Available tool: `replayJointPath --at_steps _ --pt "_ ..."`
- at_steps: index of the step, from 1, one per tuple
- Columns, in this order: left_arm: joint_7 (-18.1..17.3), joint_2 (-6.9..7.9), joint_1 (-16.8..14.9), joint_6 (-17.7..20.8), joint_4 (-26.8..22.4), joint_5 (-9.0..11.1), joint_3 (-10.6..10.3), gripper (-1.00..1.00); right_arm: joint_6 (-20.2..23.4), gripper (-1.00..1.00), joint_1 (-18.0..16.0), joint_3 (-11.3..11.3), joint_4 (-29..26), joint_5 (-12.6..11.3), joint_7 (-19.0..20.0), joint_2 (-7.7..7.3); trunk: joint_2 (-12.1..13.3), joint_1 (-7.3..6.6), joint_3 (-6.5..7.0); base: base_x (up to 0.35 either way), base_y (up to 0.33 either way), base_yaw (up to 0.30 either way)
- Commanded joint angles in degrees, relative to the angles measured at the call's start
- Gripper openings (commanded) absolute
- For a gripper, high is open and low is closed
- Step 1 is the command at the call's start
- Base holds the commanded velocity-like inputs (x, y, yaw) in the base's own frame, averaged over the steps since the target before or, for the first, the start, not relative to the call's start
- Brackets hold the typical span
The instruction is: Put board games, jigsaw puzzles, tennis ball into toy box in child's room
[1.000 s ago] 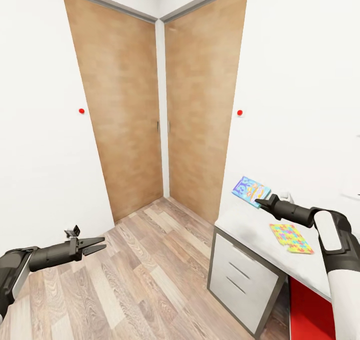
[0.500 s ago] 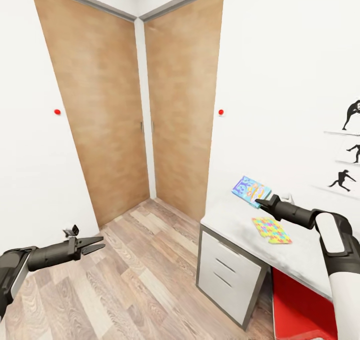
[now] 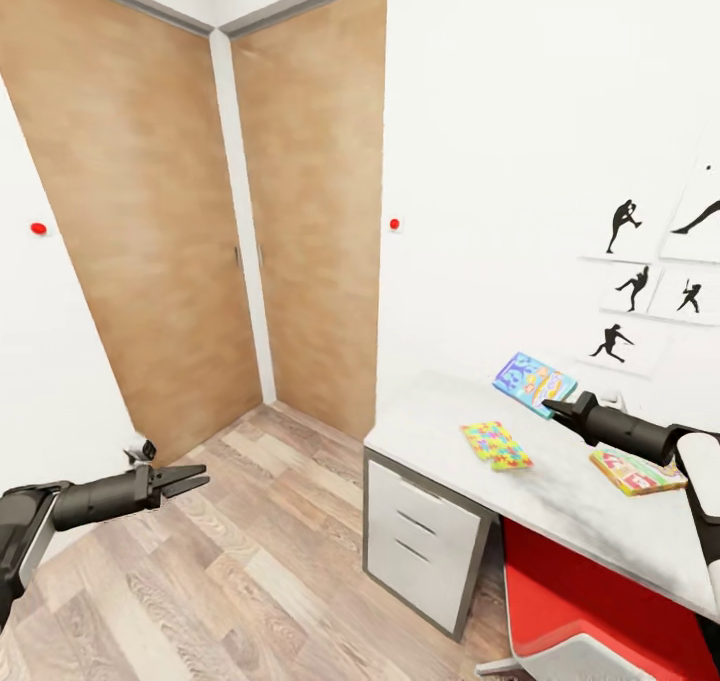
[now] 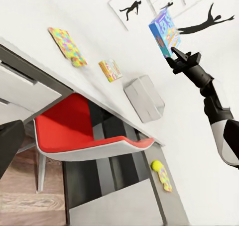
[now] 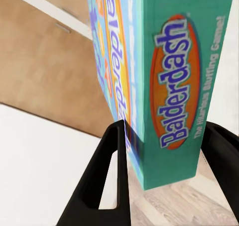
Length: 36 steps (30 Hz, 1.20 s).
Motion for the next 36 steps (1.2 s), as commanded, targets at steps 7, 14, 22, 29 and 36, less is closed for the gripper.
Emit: replayJointPath --at_steps 7,14,22,29,36 --pt "-0.2 1.18 0.0 0.9 -1.5 -0.2 -0.2 1.0 0.3 -1.0 2.1 -0.2 0.4 -1.4 0.6 -2.79 -0.1 0.03 -0.05 0.168 0.043 -0.279" --pt "-0.2 1.33 0.0 0.9 -1.7 -0.2 -0.2 1.0 0.3 -1.0 2.4 -0.2 3.8 -1.4 0.6 -3.98 -0.1 0.03 -0.05 0.099 -0.011 -0.279" --pt "-0.2 1.53 0.0 0.9 -1.8 -0.2 -0.3 1.0 0.3 -1.0 2.5 -1.4 5.8 -1.4 0.7 -4.1 -0.1 0.03 -0.03 0.173 -0.161 -0.279" --pt "-0.2 2.63 0.0 0.9 -1.8 -0.1 -0.2 1.0 0.3 -1.0 2.5 -1.5 6.0 -1.3 0.7 -4.11 -0.1 0.03 0.1 0.094 -0.042 -0.279" --pt "-0.2 3.14 0.0 0.9 -1.8 -0.1 -0.3 1.0 0.3 -1.0 2.5 -1.5 6.2 -1.3 0.7 -4.44 -0.1 0.03 0.25 0.19 -0.136 -0.279"
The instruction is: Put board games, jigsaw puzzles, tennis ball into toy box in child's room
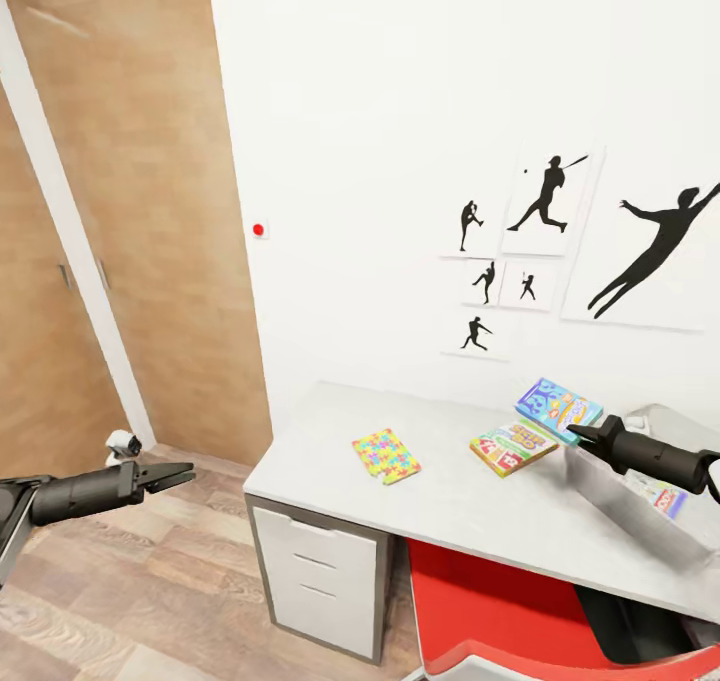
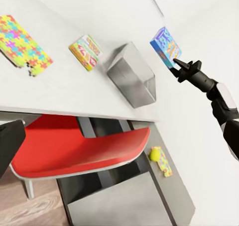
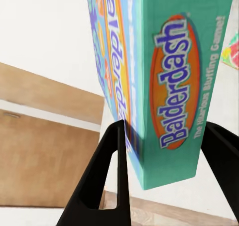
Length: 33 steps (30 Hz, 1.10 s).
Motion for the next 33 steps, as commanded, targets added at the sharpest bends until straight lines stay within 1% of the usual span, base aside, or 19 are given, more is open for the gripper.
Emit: replayJointPath --at_steps 1,5,9,11,12,14,16,18,19,20,22,27,29,33 --pt "-0.2 0.04 0.0 0.6 0.0 0.0 0.0 1.0 0.3 -1.0 -0.1 -0.1 0.1 0.1 0.6 0.01 -0.1 0.03 0.0 0.09 -0.076 -0.279" --pt "-0.2 0.1 0.0 0.6 -0.4 0.0 0.1 1.0 0.3 -1.0 -0.1 -0.1 0.9 0.1 0.6 -0.1 -0.1 0.03 0.09 0.039 -0.033 -0.28" --pt "-0.2 0.24 0.0 1.0 -3.0 0.1 0.1 1.0 0.3 -1.0 -0.1 -0.2 2.5 0.1 0.6 -0.3 -0.1 0.03 0.17 0.01 -0.009 -0.279" --pt "-0.2 0.35 0.0 2.5 -5.6 0.1 0.2 1.0 0.3 -1.0 -0.1 -0.3 3.1 0.1 0.6 -0.41 -0.1 0.03 0.22 0.004 -0.003 -0.279" --pt "-0.2 0.43 0.0 4.3 -9.1 0.1 0.3 1.0 0.3 -1.0 -0.1 -0.3 3.4 0.1 0.6 -0.47 -0.1 0.03 0.24 0.002 -0.001 -0.28" --pt "-0.2 0.43 -0.1 5.1 -11.4 0.2 0.3 1.0 0.3 -1.0 -0.2 -0.3 3.5 0.1 0.6 -0.49 -0.1 0.03 0.28 0.001 -0.001 -0.279" --pt "-0.2 0.38 -1.4 6.0 -14.8 0.2 0.2 1.0 0.3 -1.0 -0.2 -0.4 3.6 0.1 0.6 -0.51 -0.1 0.03 0.32 0.001 0.0 -0.279" --pt "-0.2 0.31 -3.4 6.2 -15.9 0.2 0.1 1.0 0.3 -1.0 -0.2 -0.4 3.6 0.1 0.6 -0.52 -0.1 0.03 0.37 0.0 0.0 -0.279" --pt "-0.2 0.23 -4.7 6.2 -16.2 0.2 -0.2 1.0 0.3 -1.0 -0.2 -0.4 3.6 0.1 0.6 -0.53 -0.1 0.03 0.39 0.0 0.0 -0.279" --pt "-0.2 0.2 -5.2 6.2 -16.3 0.2 -0.4 1.0 0.3 -1.0 -0.2 -0.4 3.6 0.1 0.6 -0.53 -0.1 0.03 0.41 0.0 0.0 -0.279" --pt "-0.2 0.04 -6.3 6.2 -16.6 0.0 -1.7 1.0 0.3 -1.0 -0.2 -0.4 3.6 0.1 0.6 -0.55 -0.1 0.03 0.45 0.0 0.0 -0.279" --pt "-0.2 -0.07 -7.0 6.2 -16.5 -0.1 -4.9 1.0 0.3 -1.0 -0.2 -0.4 3.7 0.1 0.6 -0.54 -0.1 0.03 0.56 0.0 -0.02 -0.279" --pt "-0.2 -0.12 -7.1 6.2 -16.5 -0.1 -5.6 1.0 0.3 -1.0 -0.1 -0.4 3.7 0.1 0.6 -0.53 -0.1 0.03 0.61 0.0 -0.121 -0.28" --pt "-0.2 -0.13 -7.2 6.2 -16.5 -0.1 -6.1 1.0 0.3 -1.0 -0.1 -0.4 3.7 0.1 0.6 -0.53 -0.1 0.03 0.69 0.017 -0.177 -0.28"
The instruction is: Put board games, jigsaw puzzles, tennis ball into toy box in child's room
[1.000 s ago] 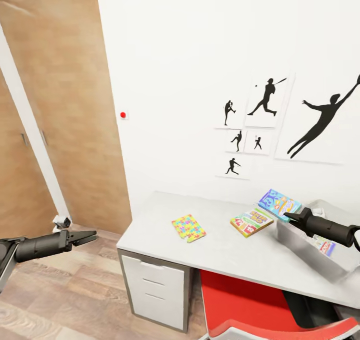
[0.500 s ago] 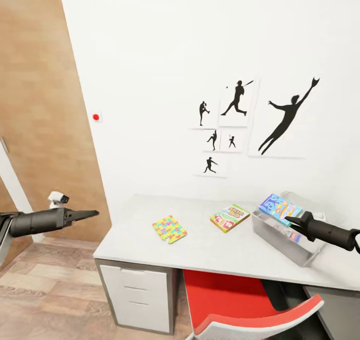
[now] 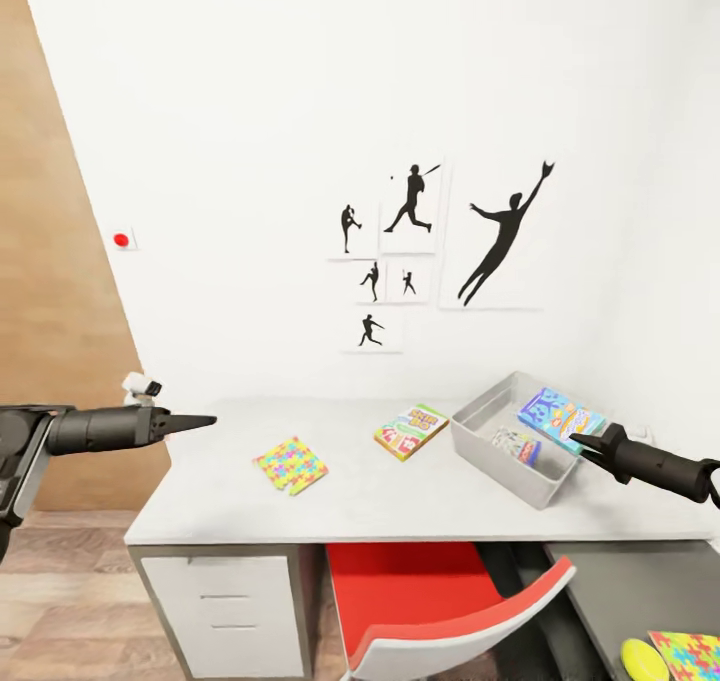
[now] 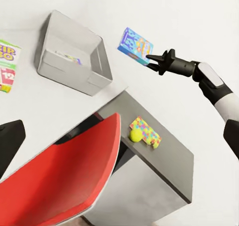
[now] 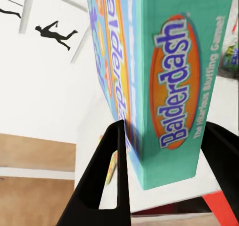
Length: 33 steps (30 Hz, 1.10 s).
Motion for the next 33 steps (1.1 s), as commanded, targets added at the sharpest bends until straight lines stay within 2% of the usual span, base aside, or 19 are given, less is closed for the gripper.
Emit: replayJointPath --at_steps 1,16,33 --pt "-0.2 0.04 0.0 0.6 0.0 0.0 0.0 1.0 0.3 -1.0 -0.1 -0.1 0.0 0.1 0.6 0.02 -0.1 0.03 0.0 0.028 -0.143 -0.28" --pt "-0.2 0.06 0.0 0.6 0.0 0.0 -0.3 1.0 0.3 -1.0 0.0 0.2 0.0 0.2 0.5 0.11 -0.1 0.03 0.29 0.098 0.002 -0.263" --pt "-0.2 0.15 0.0 0.6 0.0 0.0 -0.3 1.0 0.3 -1.0 -0.1 0.4 -0.1 0.9 0.1 0.3 -0.1 0.03 0.3 0.091 0.059 -0.019"
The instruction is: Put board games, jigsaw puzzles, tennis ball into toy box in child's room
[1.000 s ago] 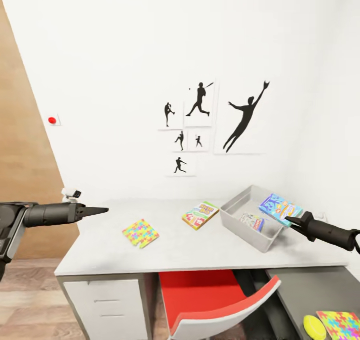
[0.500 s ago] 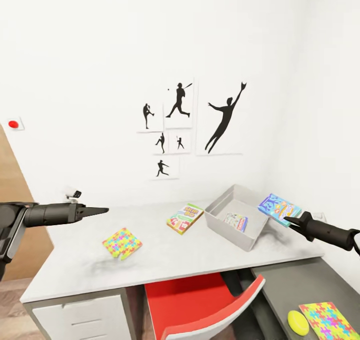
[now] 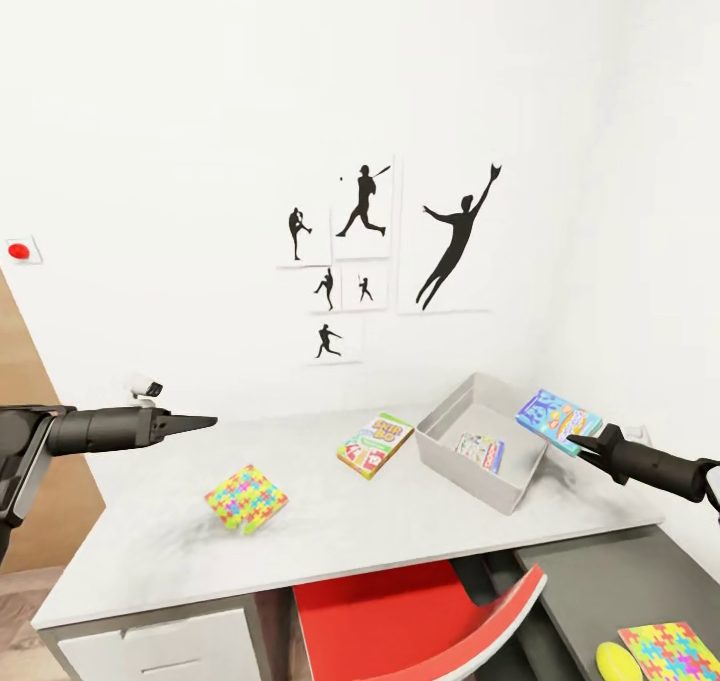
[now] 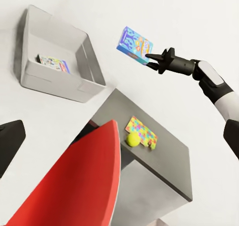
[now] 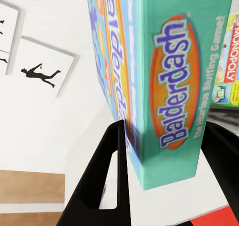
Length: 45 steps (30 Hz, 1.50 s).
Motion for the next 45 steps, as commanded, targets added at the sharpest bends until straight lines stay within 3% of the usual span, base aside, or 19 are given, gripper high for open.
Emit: replayJointPath --at_steps 1,27,45 --pt "-0.2 0.0 0.0 0.6 0.0 0.0 0.0 1.0 0.3 -1.0 0.0 -0.1 0.0 0.5 0.6 0.02 0.0 0.04 -0.02 0.172 0.119 0.0" --pt "-0.2 -0.04 0.0 0.6 0.0 0.0 0.0 1.0 0.3 -1.0 -0.2 -0.2 -0.5 0.3 0.8 -0.06 0.0 0.04 -0.07 0.135 -0.024 0.0" --pt "-0.2 -0.04 0.0 0.6 0.0 -0.1 0.0 1.0 0.3 -1.0 -0.2 -0.2 -0.2 0.3 0.8 -0.07 0.0 0.04 -1.52 0.073 -0.01 0.0"
